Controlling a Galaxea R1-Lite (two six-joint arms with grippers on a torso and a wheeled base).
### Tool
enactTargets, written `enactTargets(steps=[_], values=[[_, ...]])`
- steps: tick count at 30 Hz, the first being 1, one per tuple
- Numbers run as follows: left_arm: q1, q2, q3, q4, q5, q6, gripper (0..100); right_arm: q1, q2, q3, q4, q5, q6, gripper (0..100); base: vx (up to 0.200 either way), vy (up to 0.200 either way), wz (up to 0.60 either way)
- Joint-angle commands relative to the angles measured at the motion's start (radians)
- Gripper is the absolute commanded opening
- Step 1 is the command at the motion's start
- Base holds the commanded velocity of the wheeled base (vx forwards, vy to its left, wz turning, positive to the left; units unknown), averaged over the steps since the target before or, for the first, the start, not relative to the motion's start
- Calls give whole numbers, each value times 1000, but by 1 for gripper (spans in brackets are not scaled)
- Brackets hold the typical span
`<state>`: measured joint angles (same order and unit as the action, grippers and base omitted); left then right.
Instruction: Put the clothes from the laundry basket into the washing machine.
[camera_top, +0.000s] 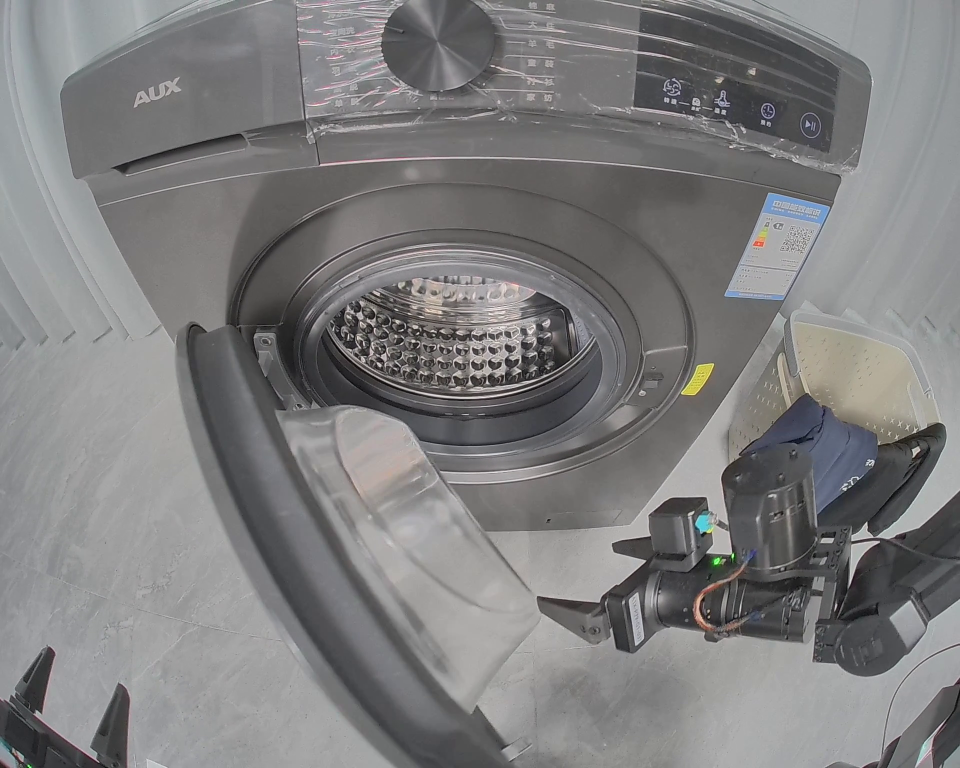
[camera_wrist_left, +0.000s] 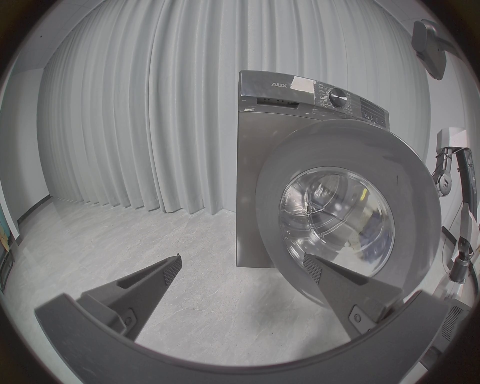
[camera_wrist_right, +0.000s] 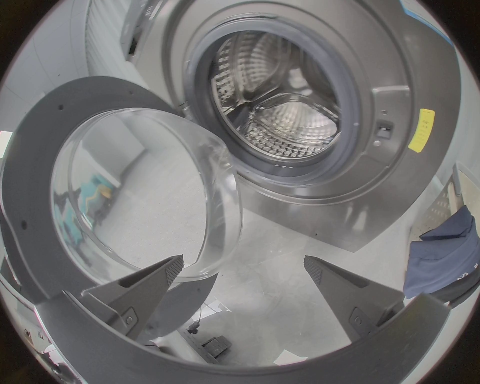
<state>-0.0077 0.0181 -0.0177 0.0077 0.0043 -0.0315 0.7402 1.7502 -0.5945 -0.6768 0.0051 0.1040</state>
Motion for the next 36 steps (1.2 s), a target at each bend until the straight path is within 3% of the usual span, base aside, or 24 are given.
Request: enactTargets(steps=[1,5,17,27,32,36], values=[[0,-12,15,0,0,-1,100,42,2,22,-21,-5,17,100,0,0,0],[0,-12,15,0,0,-1,100,25,6,10,-32,-5,22,100,0,0,0],[0,-12,15,0,0,-1,100,56,157,-134,-40,-10,31,100,-200,0,0],[0,-12,15,0,0,-1,100,93,229,-209,-40,-13,32,100,0,0,0],[0,-12,15,0,0,-1,100,96,229,-214,-40,-11,34,100,-200,0,0],[0,-12,15,0,0,-1,100,140,230,-226,-41,-13,66,100,0,0,0]])
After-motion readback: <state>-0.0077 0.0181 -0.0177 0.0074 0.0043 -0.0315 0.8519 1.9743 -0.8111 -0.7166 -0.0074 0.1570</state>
